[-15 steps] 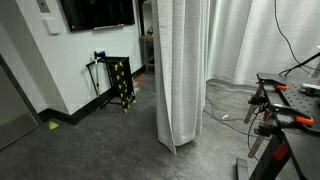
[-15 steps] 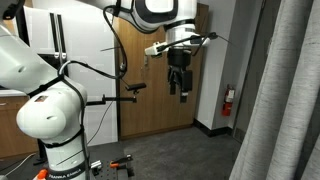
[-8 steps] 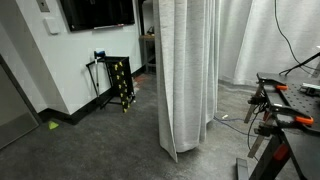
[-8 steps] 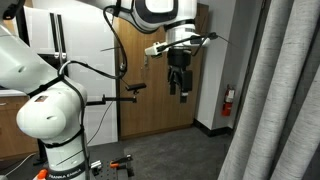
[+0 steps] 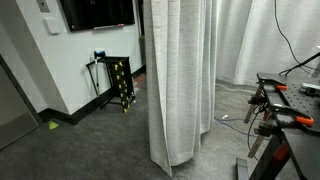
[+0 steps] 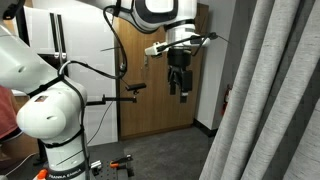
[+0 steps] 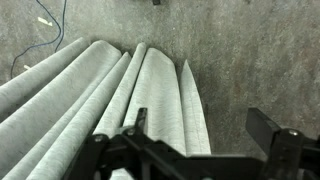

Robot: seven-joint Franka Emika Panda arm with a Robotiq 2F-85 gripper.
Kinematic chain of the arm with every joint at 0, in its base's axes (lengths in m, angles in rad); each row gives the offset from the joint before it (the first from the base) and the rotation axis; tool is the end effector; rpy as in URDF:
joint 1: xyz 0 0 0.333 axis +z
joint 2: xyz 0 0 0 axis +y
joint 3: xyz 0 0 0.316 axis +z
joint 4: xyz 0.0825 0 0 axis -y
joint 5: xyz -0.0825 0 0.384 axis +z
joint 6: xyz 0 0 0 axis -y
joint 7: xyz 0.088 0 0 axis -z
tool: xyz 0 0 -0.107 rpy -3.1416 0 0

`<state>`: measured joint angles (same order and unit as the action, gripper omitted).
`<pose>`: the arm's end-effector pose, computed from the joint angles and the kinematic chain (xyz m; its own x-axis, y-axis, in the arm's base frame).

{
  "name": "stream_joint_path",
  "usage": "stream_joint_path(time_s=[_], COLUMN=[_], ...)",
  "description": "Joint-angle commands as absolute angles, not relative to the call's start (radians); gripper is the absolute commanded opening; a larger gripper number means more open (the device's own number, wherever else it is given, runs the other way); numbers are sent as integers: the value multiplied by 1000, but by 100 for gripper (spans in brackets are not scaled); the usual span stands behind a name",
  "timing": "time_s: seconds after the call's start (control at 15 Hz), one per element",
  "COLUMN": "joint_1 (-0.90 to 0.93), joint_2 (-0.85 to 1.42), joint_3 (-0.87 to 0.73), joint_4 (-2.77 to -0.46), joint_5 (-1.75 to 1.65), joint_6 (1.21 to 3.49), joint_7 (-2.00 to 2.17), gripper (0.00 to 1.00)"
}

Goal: Close the curtain

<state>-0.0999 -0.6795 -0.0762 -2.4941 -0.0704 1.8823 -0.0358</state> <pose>0.3468 -0.0699 0.5164 0.9924 -0.1045 0.0657 -0.1062 -0.9941 0.0228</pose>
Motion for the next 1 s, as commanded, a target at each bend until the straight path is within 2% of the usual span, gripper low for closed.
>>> stream_joint_path(time_s=[0.0, 0.53, 0.93], joint_1=[-96, -92, -95], joint_2=[-679, -649, -571], joint_3=[-79, -74, -36], joint_4=[-2492, -2485, -2453], joint_5=[-72, -52, -92], joint_6=[1879, 1899, 2035], joint_7=[-34, -15, 22], gripper=[100, 100, 100])
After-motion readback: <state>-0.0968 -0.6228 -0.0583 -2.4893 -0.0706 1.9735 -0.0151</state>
